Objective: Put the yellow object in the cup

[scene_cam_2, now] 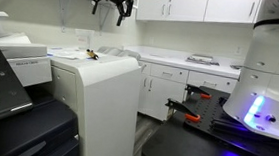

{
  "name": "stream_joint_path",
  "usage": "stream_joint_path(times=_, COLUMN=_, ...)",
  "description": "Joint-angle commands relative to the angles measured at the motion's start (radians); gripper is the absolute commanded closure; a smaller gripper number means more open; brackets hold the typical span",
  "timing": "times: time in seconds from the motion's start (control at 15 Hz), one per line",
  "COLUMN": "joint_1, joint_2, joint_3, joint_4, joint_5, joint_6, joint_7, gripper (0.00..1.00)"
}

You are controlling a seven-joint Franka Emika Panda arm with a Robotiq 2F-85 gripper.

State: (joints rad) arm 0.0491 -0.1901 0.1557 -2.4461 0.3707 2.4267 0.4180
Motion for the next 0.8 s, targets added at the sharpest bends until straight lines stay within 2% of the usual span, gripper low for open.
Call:
stream_joint_path(times=0.0, joint_1=0.012, joint_2=0.160, joint_3=-0.013, joint_4=0.093, joint_5=0.023, joint_6=0.045, joint_7=0.050, gripper=0.00)
stream_joint_path(times=0.4, joint_1=0.046, joint_2=0.349, joint_3=-0.045, joint_4=0.211, joint_5=-0.196, joint_6=0.029, joint_7=0.189, gripper=0.00)
stream_joint_path(times=0.6, joint_1=0.072, joint_2=0.399, joint_3=-0.069, joint_4=0.247, joint_5=-0.249, joint_6=0.024, joint_7=0.235, gripper=0.00)
stream_joint_path(times=0.73, joint_1=0.087, joint_2=0.423, joint_3=-0.085, joint_4=0.262, joint_5=-0.265, joint_6=0.018, joint_7=0.249, gripper=0.05)
